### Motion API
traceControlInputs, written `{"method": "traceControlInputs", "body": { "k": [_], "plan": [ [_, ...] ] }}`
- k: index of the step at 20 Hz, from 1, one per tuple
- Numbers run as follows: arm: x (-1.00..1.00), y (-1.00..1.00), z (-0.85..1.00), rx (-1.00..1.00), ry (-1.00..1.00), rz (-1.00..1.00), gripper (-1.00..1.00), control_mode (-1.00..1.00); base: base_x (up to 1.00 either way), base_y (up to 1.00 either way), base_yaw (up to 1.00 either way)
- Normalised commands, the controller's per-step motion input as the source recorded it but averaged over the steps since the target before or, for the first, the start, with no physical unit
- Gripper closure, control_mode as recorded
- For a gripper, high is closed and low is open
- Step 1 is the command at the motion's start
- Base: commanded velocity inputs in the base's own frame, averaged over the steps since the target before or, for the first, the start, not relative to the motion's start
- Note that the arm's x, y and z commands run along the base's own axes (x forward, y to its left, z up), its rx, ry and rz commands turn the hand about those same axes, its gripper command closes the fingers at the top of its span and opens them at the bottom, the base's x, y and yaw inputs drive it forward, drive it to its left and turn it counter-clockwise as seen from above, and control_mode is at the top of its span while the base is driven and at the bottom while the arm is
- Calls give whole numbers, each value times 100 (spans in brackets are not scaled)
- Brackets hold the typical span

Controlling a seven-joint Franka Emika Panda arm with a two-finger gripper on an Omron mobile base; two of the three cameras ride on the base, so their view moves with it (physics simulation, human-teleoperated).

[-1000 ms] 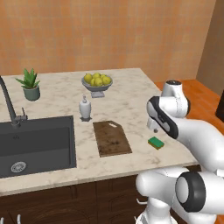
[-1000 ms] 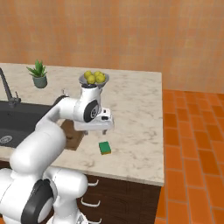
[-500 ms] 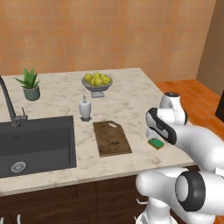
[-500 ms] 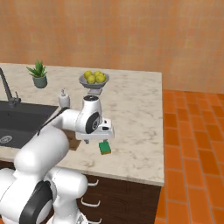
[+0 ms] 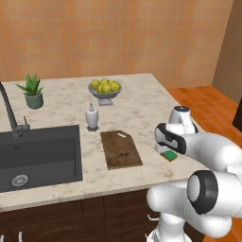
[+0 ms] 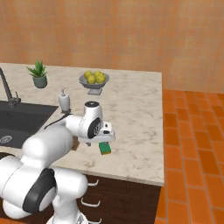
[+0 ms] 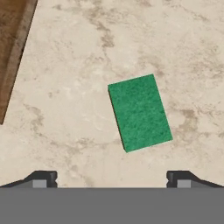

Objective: Pick up the sponge from the counter and clean the cutting board by briefly scrubbing or pressing down on the cutting board. Once finished, release the sponge.

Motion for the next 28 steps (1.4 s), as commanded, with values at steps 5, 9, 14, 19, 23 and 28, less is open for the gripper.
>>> {"method": "traceControlInputs", "body": {
  "k": [5, 9, 14, 19, 23, 28],
  "plan": [
    [16, -6, -4, 0, 0, 0, -100, -100, 0, 0, 0],
    [0, -3, -2, 0, 0, 4, -100, -100, 0, 0, 0],
    [1, -7, -15, 0, 0, 6, -100, -100, 0, 0, 0],
    [6, -11, -24, 0, 0, 8, -100, -100, 0, 0, 0],
    [25, -1, -28, 0, 1, 5, -100, -100, 0, 0, 0],
    [37, -3, -23, 0, 3, 1, -100, -100, 0, 0, 0]
  ]
}}
